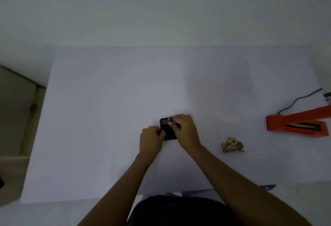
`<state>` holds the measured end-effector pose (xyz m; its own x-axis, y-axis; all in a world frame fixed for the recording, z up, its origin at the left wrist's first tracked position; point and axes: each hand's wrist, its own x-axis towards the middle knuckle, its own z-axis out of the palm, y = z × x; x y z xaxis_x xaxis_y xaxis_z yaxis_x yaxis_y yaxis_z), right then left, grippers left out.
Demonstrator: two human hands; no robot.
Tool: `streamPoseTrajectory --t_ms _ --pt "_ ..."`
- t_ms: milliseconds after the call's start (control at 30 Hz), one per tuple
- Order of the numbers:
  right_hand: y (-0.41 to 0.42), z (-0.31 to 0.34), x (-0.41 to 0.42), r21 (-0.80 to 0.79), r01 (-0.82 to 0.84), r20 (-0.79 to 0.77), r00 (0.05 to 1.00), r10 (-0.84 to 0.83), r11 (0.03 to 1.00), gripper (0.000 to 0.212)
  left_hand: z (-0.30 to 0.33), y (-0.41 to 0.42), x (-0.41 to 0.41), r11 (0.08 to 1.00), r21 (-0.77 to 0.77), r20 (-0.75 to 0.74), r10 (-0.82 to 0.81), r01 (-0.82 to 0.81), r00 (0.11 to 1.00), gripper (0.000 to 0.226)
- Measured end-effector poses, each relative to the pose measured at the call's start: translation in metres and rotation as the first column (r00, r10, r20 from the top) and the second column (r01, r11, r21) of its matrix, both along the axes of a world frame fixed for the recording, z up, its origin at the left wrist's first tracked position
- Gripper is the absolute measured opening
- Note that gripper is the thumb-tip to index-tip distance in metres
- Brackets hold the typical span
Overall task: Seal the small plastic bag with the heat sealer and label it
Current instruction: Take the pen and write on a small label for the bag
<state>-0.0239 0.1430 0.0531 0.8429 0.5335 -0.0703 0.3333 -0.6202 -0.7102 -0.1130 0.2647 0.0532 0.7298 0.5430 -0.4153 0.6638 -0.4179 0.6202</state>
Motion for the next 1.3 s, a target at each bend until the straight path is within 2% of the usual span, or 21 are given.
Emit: streamPoseTrajectory --t_ms 67,167,267,333,433,567,600,667,700,733,800,867,933,1100,1167,1300 --pt "-0.005 0.015 0.004 0.122 0.158 -0.065 0.986 -0.151 0.980 0.018 0.003 0.012 0.006 0.999 0.048 0.006 -0.012 0.011 1.000 0.025" --pt "-0.015 0.040 0.014 0.289 0.417 -0.299 0.894 -0.333 0.862 0.023 0.005 0.030 0.018 0.995 0.100 -0.012 -0.030 0.031 0.999 0.028" --pt "-0.029 0.058 0.020 0.388 0.560 -0.433 0.812 -0.392 0.732 0.045 0.005 0.046 0.032 0.989 0.139 -0.027 -0.035 0.039 0.999 0.029" --pt "-0.039 0.061 0.022 0.403 0.603 -0.495 0.776 -0.390 0.689 0.047 0.003 0.053 0.038 0.987 0.156 -0.038 -0.034 0.040 0.999 0.029" --pt "-0.051 0.058 0.022 0.400 0.648 -0.602 0.719 -0.348 0.648 0.028 -0.002 0.059 0.043 0.984 0.171 -0.050 -0.036 0.044 0.998 0.029" --pt "-0.058 0.058 0.015 0.416 0.713 -0.790 0.591 -0.164 0.565 0.037 -0.005 0.061 0.040 0.981 0.186 -0.067 -0.038 0.050 0.997 0.028" --pt "-0.057 0.059 0.012 0.398 0.719 -0.814 0.563 -0.142 0.570 0.032 -0.003 0.060 0.039 0.974 0.223 -0.053 -0.040 0.051 0.998 0.024" --pt "-0.056 0.059 0.009 0.347 0.722 -0.847 0.515 -0.130 0.599 0.008 0.006 0.054 0.036 0.936 0.348 0.066 -0.081 0.054 0.995 0.024" --pt "-0.054 0.058 0.007 0.333 0.721 -0.861 0.496 -0.116 0.608 0.015 0.013 0.048 0.035 0.924 0.377 0.158 -0.135 0.067 0.978 0.026" --pt "-0.053 0.056 0.004 0.324 0.722 -0.874 0.476 -0.098 0.612 0.029 0.023 0.040 0.033 0.927 0.361 0.245 -0.199 0.101 0.949 0.027" --pt "-0.052 0.056 0.001 0.317 0.743 -0.895 0.440 -0.074 0.590 0.051 0.044 0.022 0.030 0.951 0.179 0.367 -0.301 0.251 0.880 0.027" --pt "-0.051 0.057 -0.003 0.322 0.745 -0.901 0.430 -0.052 0.584 0.059 0.060 0.004 0.025 0.903 -0.010 0.362 -0.397 0.429 0.843 0.030" --pt "-0.047 0.062 -0.006 0.309 0.735 -0.903 0.426 -0.057 0.603 0.056 0.065 -0.012 0.020 0.853 -0.025 0.314 -0.489 0.522 0.814 0.031" --pt "-0.038 0.064 -0.007 0.237 0.756 -0.919 0.377 -0.111 0.610 0.050 0.061 -0.024 0.017 0.792 0.126 0.266 -0.607 0.597 0.749 0.032" --pt "-0.037 0.064 -0.005 0.209 0.768 -0.930 0.347 -0.119 0.605 0.048 0.061 -0.022 0.017 0.793 0.060 0.254 -0.599 0.606 0.759 0.034" --pt "-0.037 0.068 0.006 0.199 0.745 -0.939 0.331 -0.093 0.637 0.047 0.066 -0.018 0.015 0.805 -0.210 0.295 -0.489 0.555 0.821 0.040"
